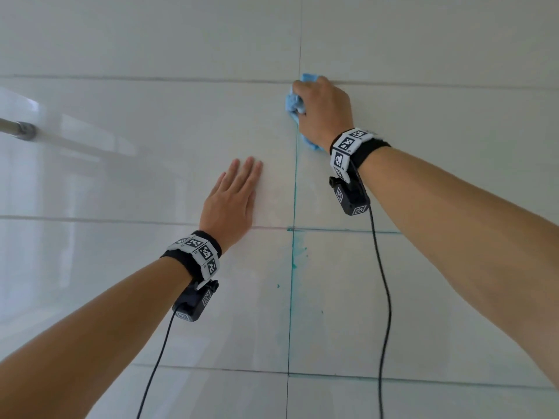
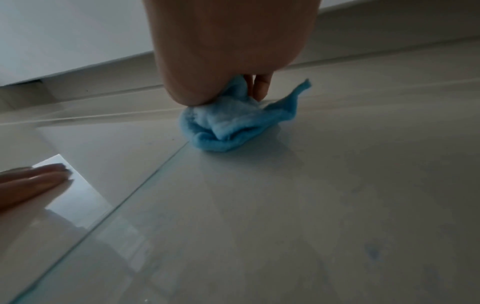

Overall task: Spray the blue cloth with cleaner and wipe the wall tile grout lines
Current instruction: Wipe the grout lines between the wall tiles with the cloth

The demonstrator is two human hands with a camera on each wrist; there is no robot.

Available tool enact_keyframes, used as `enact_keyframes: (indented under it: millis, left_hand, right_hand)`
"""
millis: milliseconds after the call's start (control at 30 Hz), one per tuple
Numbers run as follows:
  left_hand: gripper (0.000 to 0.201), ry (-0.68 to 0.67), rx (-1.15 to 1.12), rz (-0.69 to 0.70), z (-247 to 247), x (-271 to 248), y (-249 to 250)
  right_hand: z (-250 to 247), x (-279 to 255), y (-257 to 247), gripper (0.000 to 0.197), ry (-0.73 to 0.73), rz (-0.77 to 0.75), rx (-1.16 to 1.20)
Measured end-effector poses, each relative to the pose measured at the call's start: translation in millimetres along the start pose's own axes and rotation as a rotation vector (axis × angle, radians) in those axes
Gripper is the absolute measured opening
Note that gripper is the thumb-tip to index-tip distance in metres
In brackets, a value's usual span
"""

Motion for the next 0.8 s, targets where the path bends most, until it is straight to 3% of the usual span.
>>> enact_keyframes:
  millis: [200,400,467,567,800]
  left_hand:
    - [0.056,0.003,-0.001,-0.016,-0.8,0.0,0.9]
    - [0.056,-0.017,-0.012,-0.026,-2.9,-0.7,3.0]
    - [0.057,-0.024,0.007,-0.006,-4.3,0.6,1.3]
    - [0.057,-0.027,0.029,0.008,-6.4,0.6,-0.9]
    - [0.056,0.001,0.036,0.011,-1.9,-0.2,-1.3]
  right_hand:
    - [19.7,-40.6,-9.4,0.016,0.000,-0.036,0.040]
    - [21.5,-72.9,-7.3,0.021,-0.078,-0.273,0.000]
    - [12.9,-56.7,-1.5,0.024,-0.103,-0.206,-0.027]
    - [1.9,-24.1,4.4,0.024,-0.029,-0.049,-0.002]
    - [5.4,-0.6,1.7,0.017,0.021,0.028,0.001]
Point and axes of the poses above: each hand's wrist, its own x-axis towards the middle knuckle, its own z-axis out of the palm, y = z × x, the point moved 1 cm from there along x, towards the middle knuckle, and after that the axes turned 2 degrees about -x, right-handed, at the moved point
